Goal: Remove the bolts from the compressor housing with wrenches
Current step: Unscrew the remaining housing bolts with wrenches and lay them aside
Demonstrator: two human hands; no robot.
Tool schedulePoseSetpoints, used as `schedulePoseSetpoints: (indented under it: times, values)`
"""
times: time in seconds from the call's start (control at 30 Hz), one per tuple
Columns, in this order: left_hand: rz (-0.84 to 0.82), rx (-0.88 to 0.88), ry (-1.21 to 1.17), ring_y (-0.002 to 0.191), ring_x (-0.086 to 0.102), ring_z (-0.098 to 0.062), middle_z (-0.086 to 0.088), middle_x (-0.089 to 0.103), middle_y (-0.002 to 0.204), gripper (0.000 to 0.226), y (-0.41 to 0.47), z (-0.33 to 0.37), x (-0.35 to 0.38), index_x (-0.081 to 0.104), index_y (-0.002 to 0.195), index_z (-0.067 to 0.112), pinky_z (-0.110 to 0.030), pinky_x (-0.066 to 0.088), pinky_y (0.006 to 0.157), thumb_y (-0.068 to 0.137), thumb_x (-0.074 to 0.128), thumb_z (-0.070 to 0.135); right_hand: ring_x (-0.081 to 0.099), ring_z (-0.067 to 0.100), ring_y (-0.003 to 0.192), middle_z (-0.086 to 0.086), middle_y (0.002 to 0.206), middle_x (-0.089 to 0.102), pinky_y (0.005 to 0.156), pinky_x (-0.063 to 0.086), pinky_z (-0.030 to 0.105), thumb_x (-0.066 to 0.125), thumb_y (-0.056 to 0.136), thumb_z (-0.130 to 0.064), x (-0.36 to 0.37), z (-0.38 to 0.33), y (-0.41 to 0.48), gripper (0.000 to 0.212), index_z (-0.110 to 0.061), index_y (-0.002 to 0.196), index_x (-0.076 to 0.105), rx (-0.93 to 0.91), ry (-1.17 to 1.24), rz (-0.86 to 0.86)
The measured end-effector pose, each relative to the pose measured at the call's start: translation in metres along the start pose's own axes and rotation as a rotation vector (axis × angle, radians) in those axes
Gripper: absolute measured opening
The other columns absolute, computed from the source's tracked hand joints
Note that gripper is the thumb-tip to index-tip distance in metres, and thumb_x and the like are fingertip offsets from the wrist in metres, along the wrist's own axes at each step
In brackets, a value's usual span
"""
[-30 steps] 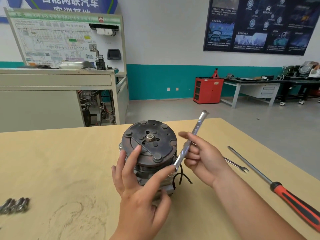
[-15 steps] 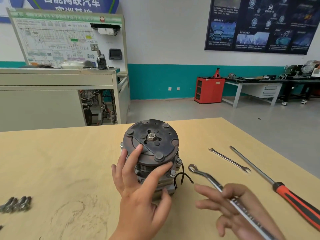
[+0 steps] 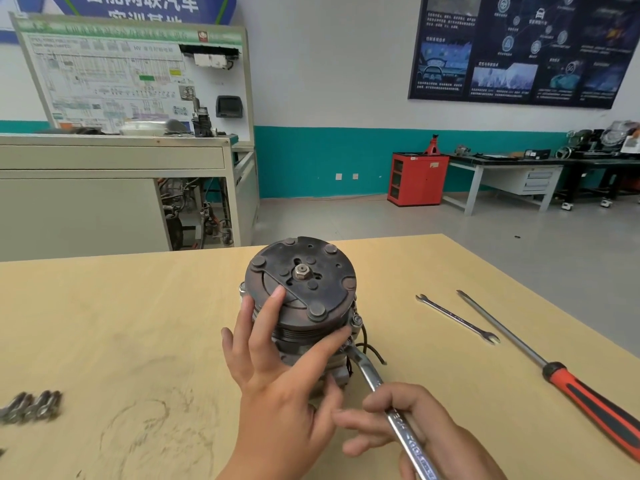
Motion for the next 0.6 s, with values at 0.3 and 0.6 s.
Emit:
schedulePoseSetpoints:
  times: [0.3, 0.6]
  values:
    - [0.037, -0.033, -0.02, 0.144, 0.008, -0.031, -0.004, 0.03, 0.143, 0.042, 0.002, 0.004, -0.001, 0.057, 0.103, 0.044, -0.068, 0.017, 0.107, 0.067, 0.046, 0.026, 0.059, 0.018, 0.042, 0.018, 0.064, 0.07, 0.037, 0.038, 0.013, 0.072, 0.062, -0.017, -0.046, -0.004, 0.006, 0.037, -0.013, 0.099, 0.065, -0.289, 0.242, 0.453]
    - [0.024, 0.006, -0.071, 0.146, 0.007, -0.026, -0.006, 0.031, 0.143, 0.04, 0.003, 0.0, -0.003, 0.058, 0.097, 0.044, -0.075, 0.021, 0.101, 0.066, 0.045, 0.021, 0.032, 0.004, 0.037, -0.005, 0.046, 0.038, 0.037, 0.027, 0.017, 0.048, 0.095, -0.021, -0.084, -0.024, 0.122, 0.021, -0.012, 0.094, 0.067, -0.156, 0.248, 0.402]
Point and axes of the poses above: each hand's wrist, its own y-axis towards the middle knuckle, its own x-axis out of the palm, z = x × y, the point moved 1 cm from there along y, towards the middle knuckle
